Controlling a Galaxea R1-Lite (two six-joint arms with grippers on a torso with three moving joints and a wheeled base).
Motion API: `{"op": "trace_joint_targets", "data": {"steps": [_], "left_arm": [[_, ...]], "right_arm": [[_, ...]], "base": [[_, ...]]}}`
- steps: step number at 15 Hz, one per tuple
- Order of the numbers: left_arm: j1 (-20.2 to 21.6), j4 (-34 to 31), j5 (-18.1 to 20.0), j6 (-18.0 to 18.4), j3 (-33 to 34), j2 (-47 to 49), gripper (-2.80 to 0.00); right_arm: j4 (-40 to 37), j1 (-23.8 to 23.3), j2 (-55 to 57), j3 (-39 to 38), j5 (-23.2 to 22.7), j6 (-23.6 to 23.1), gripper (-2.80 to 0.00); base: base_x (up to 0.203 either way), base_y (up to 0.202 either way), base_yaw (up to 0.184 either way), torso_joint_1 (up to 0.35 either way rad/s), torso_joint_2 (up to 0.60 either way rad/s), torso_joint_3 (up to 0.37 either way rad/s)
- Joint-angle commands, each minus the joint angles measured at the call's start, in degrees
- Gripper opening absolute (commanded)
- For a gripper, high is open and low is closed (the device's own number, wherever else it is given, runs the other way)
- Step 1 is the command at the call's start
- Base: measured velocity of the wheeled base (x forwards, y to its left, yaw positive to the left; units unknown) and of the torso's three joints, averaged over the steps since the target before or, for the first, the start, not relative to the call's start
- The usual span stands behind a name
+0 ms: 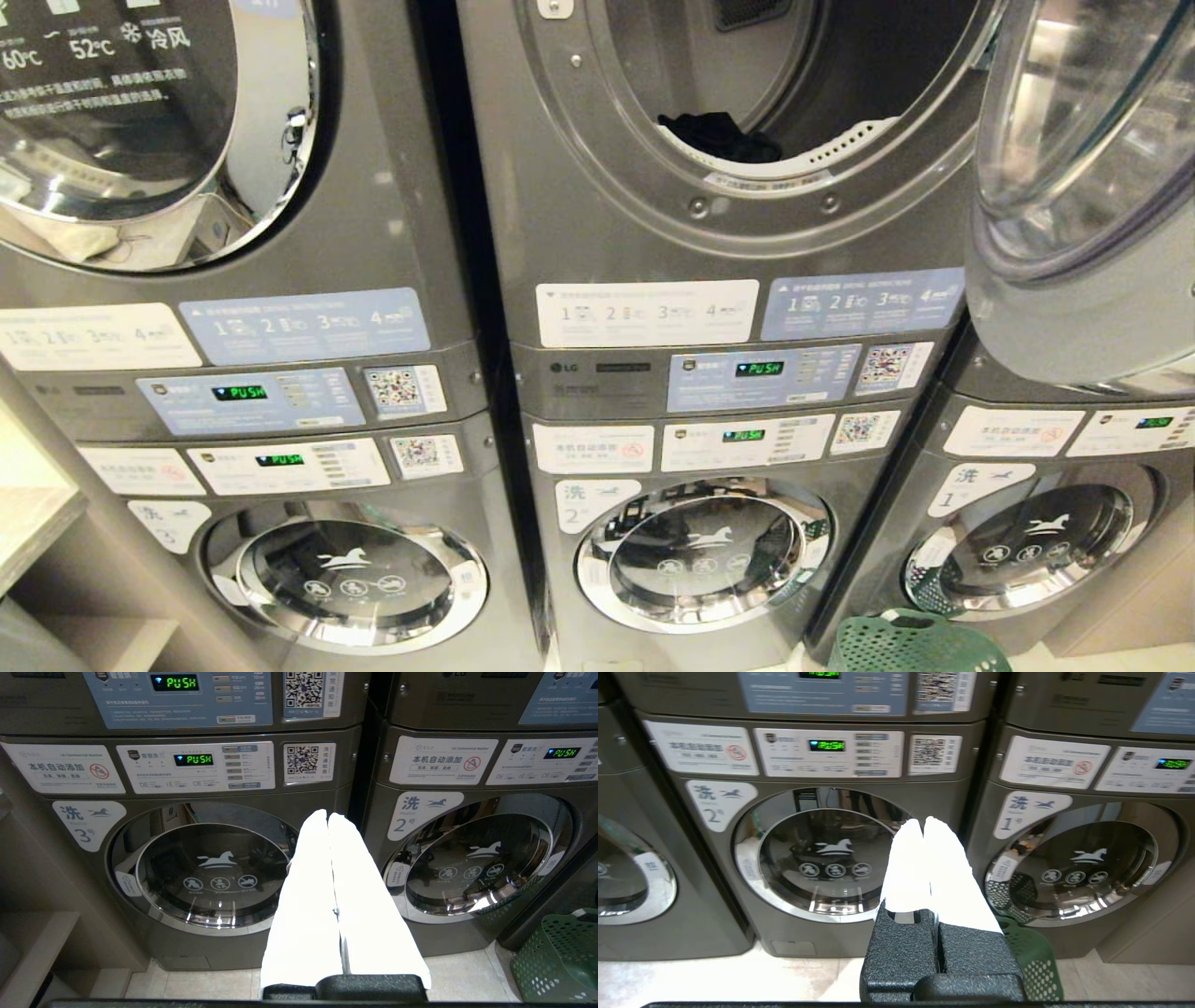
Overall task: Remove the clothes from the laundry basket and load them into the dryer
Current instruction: Close the dryer
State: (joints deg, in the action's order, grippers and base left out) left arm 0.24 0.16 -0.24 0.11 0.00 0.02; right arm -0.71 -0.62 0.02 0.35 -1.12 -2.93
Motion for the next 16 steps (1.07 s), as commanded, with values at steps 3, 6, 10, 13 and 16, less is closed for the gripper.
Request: {"op": "trace_joint_targets", "data": {"steps": [3,6,10,13,16], "left_arm": [[0.02,0.02,-0.02,-0.02,0.0,-0.02,-2.8],[0.02,0.02,-0.02,-0.02,0.0,-0.02,-2.8],[0.02,0.02,-0.02,-0.02,0.0,-0.02,-2.8],[0.02,0.02,-0.02,0.07,0.0,-0.02,-2.8],[0.02,0.02,-0.02,0.03,0.0,-0.02,-2.8]], "right_arm": [[0.09,0.01,-0.02,-0.09,-0.29,-0.58,-2.8],[1.01,-0.02,-0.02,0.72,-0.07,-3.59,-2.8],[2.6,-0.06,0.55,10.83,1.01,-7.75,-2.8],[2.63,-0.1,10.4,24.43,1.85,-7.9,-2.8],[7.83,-0.43,23.01,36.45,3.23,-8.04,-2.8]], "base": [[0.0,0.193,-0.004,0.001,0.0,-0.002],[0.0,0.145,0.0,0.001,0.0,0.002],[0.0,0.0,0.0,0.0,0.0,0.0],[0.0,0.0,0.0,0.0,0.0,0.0],[0.0,0.0,0.0,0.0,0.0,0.0]]}}
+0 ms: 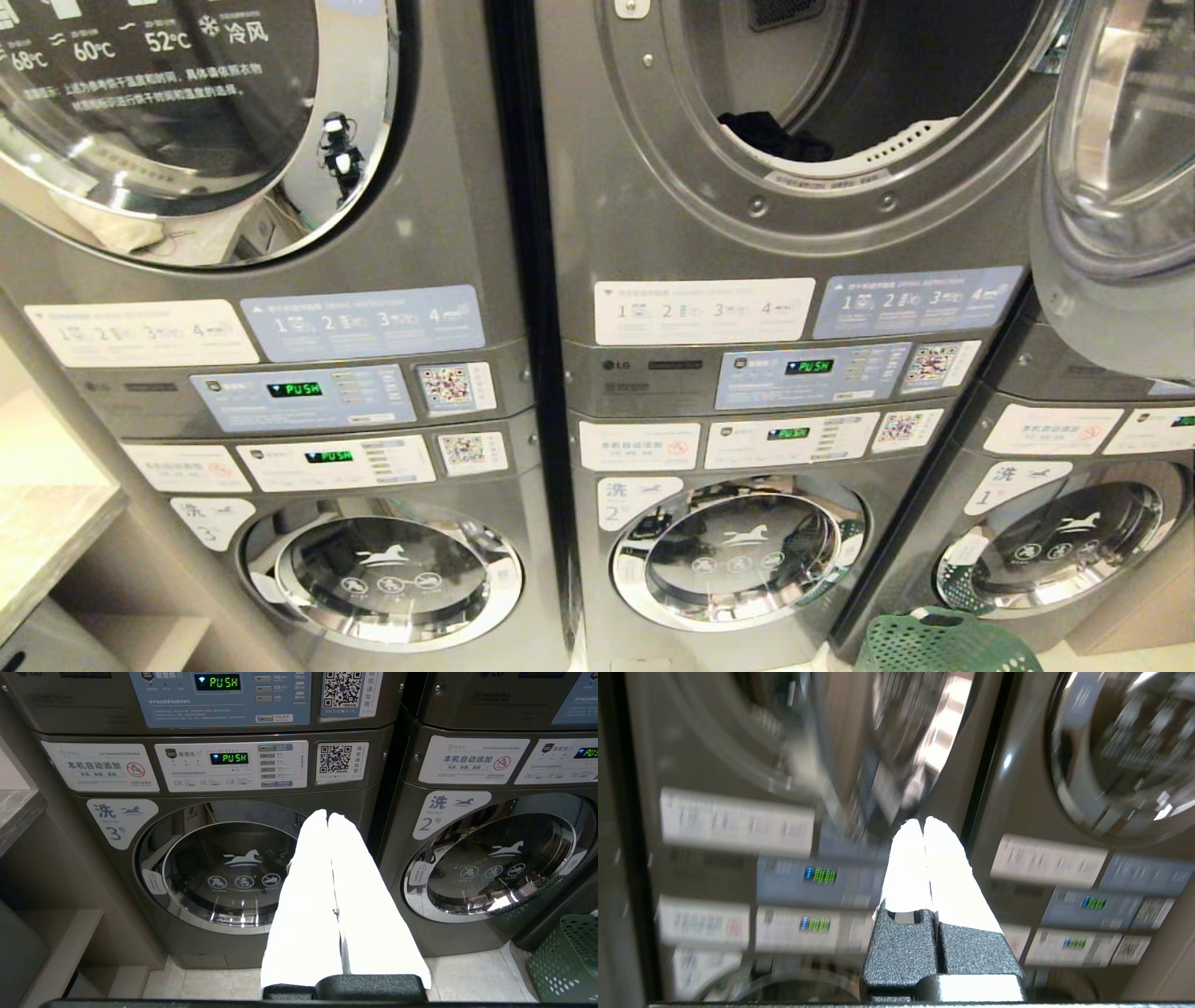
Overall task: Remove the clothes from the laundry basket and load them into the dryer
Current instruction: Close the dryer
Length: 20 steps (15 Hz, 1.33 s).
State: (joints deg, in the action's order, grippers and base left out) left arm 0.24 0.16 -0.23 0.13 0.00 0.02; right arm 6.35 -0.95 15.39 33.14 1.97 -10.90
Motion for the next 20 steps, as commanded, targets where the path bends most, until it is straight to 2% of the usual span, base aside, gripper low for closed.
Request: {"op": "trace_joint_targets", "data": {"steps": [1,3,5,8,15,20], "left_arm": [[0.02,0.02,-0.03,0.04,0.0,-0.02,-2.8],[0.02,0.02,-0.03,-0.04,0.0,-0.02,-2.8],[0.02,0.02,-0.03,-0.05,0.0,-0.02,-2.8],[0.02,0.02,-0.03,-0.05,0.0,-0.02,-2.8],[0.02,0.02,-0.03,0.04,0.0,-0.02,-2.8],[0.02,0.02,-0.03,0.04,0.0,-0.02,-2.8]], "right_arm": [[2.58,-0.14,11.01,6.9,0.73,-0.09,-2.8],[7.31,-0.18,17.1,12.99,1.34,-0.07,-2.8],[10.35,-0.1,18.44,15.18,1.04,0.36,-2.8],[10.61,-0.02,18.65,15.63,-3.16,0.61,-2.8],[16.42,0.08,23.34,16.52,-5.79,0.62,-2.8],[16.76,0.25,23.63,16.49,-7.94,0.7,-2.8]], "base": [[0.0,0.0,0.0,0.0,0.0,0.0],[0.0,0.0,0.0,0.0,0.0,0.0],[0.0,0.0,0.0,0.0,0.0,0.0],[0.0,0.0,0.0,0.0,0.0,0.0],[0.0,0.0,0.0,0.0,0.0,0.0],[0.0,0.0,0.0,0.0,0.0,0.0]]}}
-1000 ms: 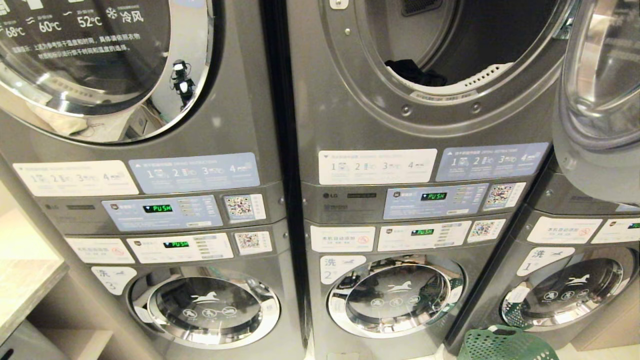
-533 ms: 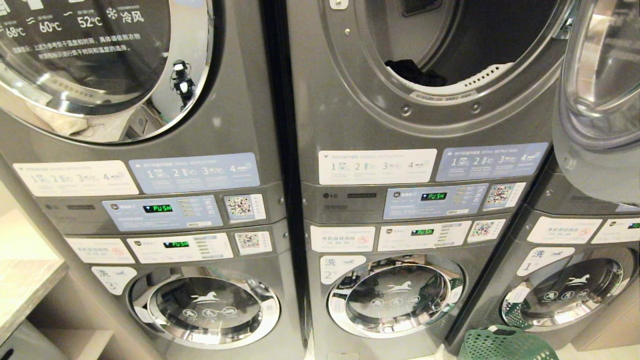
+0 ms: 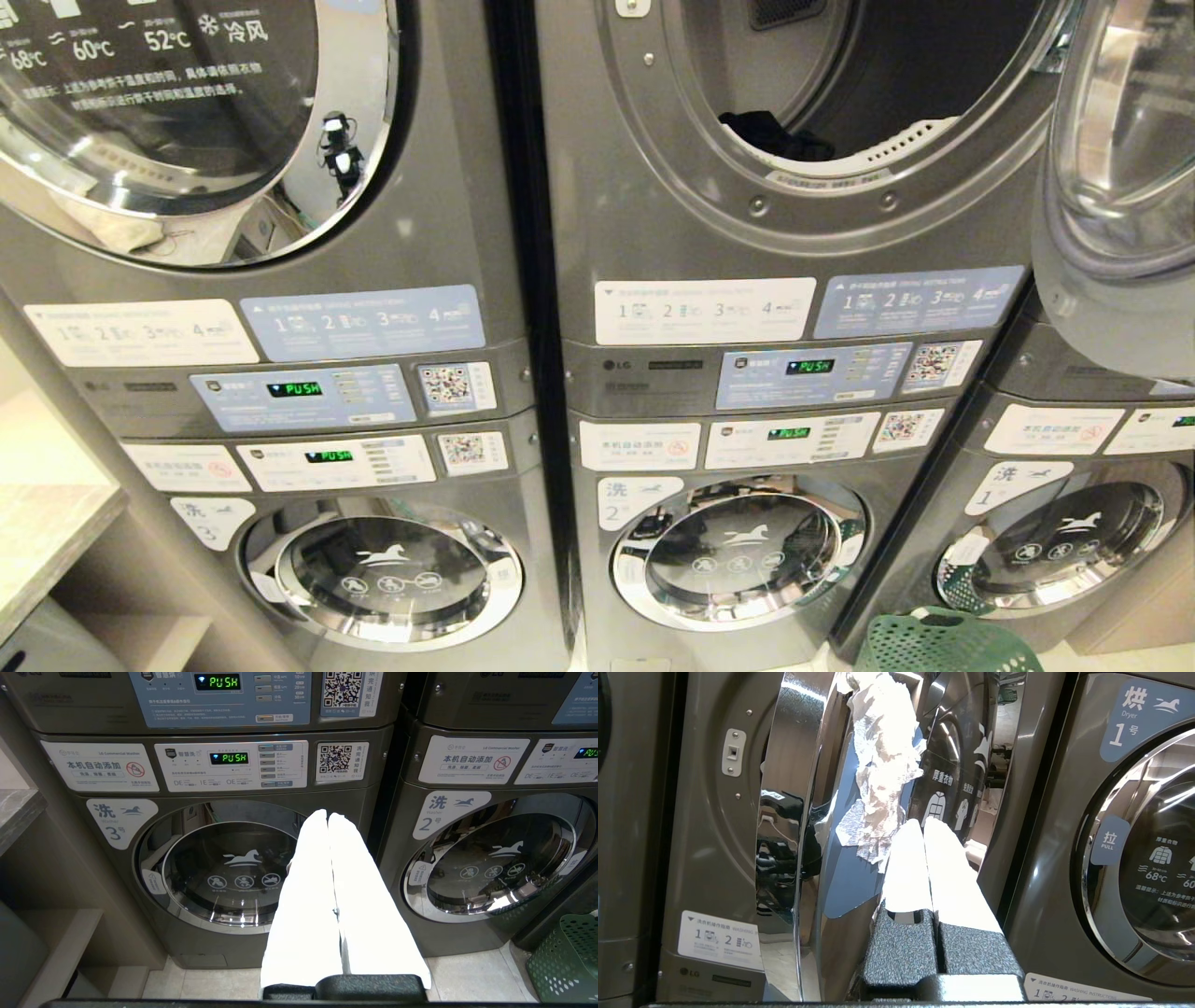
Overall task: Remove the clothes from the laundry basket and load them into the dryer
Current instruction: Close the dryer
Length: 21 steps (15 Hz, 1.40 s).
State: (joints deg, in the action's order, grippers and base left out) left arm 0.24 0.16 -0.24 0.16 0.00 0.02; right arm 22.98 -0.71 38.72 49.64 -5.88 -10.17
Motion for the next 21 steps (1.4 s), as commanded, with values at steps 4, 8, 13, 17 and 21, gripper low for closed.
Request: {"op": "trace_joint_targets", "data": {"steps": [4,8,13,17,21], "left_arm": [[0.02,0.02,-0.02,0.01,0.0,-0.02,-2.8],[0.02,0.02,-0.02,0.01,0.0,-0.02,-2.8],[0.02,0.02,-0.02,0.01,0.0,-0.02,-2.8],[0.02,0.02,-0.02,0.01,0.0,-0.02,-2.8],[0.02,0.02,-0.02,-0.02,0.0,-0.02,-2.8]], "right_arm": [[0.22,0.0,0.66,0.02,-1.09,-0.03,-2.8],[0.19,0.05,0.85,0.02,-2.49,-0.03,-2.8],[0.22,0.05,1.89,0.9,-2.55,0.06,-2.8],[0.22,0.06,1.89,1.07,-2.55,0.06,-2.8],[0.22,0.02,1.89,1.07,-2.55,0.06,-2.8]], "base": [[0.0,0.0,0.0,0.0,0.0,0.0],[0.0,0.0,0.0,0.0,0.0,0.0],[0.0,0.0,0.0,0.0,0.0,0.0],[0.0,0.0,0.0,0.0,0.0,0.0],[0.0,0.0,0.0,0.0,0.0,0.0]]}}
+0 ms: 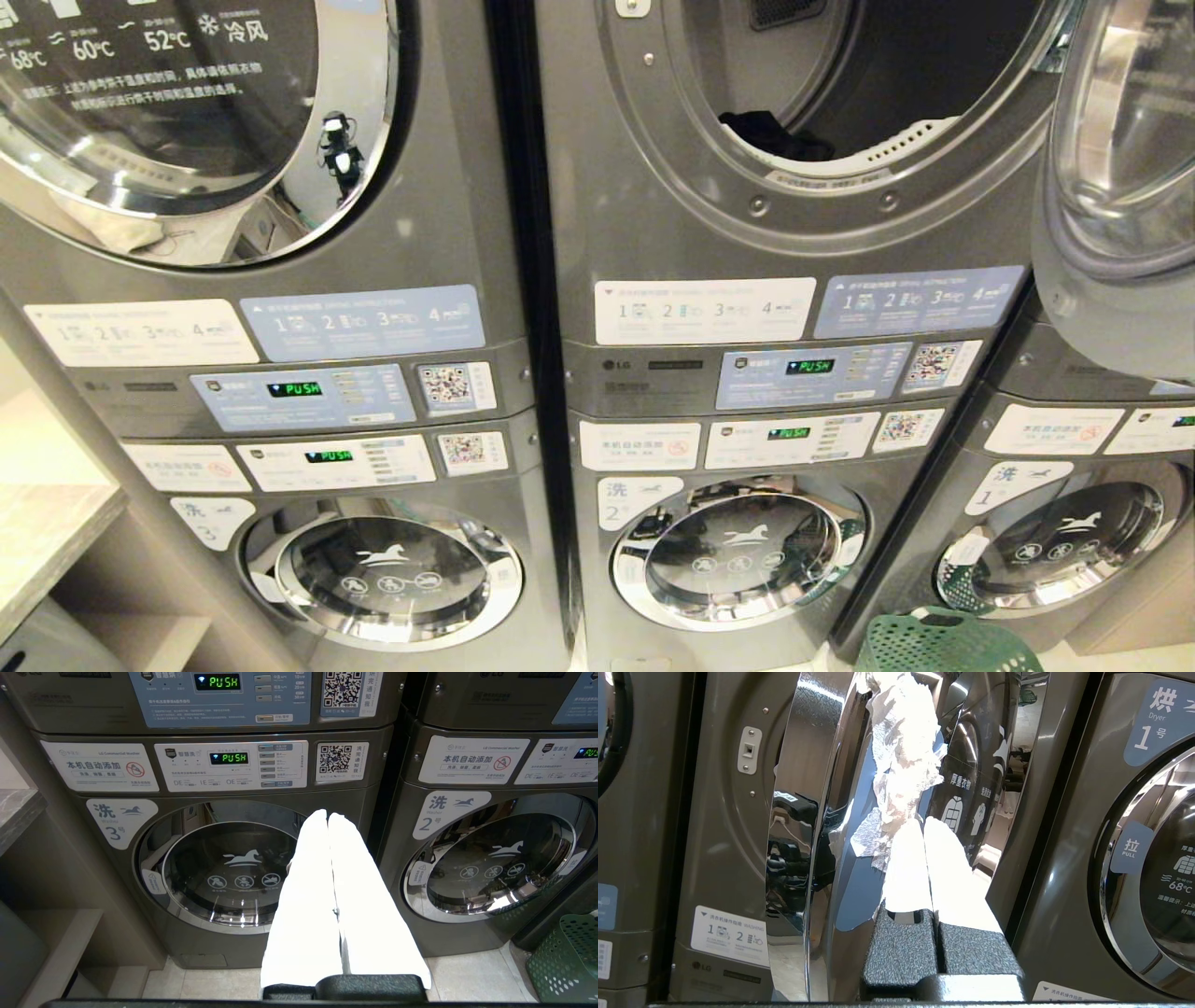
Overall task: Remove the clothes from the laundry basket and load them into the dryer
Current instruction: Close the dryer
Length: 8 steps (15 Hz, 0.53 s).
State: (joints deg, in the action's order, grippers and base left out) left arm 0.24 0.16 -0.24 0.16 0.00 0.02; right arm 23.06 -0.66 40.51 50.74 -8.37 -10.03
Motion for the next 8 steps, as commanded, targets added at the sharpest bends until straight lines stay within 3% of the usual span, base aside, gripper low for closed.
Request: {"op": "trace_joint_targets", "data": {"steps": [1,8], "left_arm": [[0.02,0.02,-0.02,0.02,0.0,-0.02,-2.8],[0.02,0.02,-0.02,-0.03,0.0,-0.02,-2.8]], "right_arm": [[0.14,0.03,0.1,0.05,-0.06,-0.07,-2.8],[0.14,0.02,0.01,0.01,-0.01,-0.07,-2.8]], "base": [[0.0,0.0,0.0,0.0,0.0,0.0],[0.0,0.0,0.0,0.0,0.0,0.0]]}}
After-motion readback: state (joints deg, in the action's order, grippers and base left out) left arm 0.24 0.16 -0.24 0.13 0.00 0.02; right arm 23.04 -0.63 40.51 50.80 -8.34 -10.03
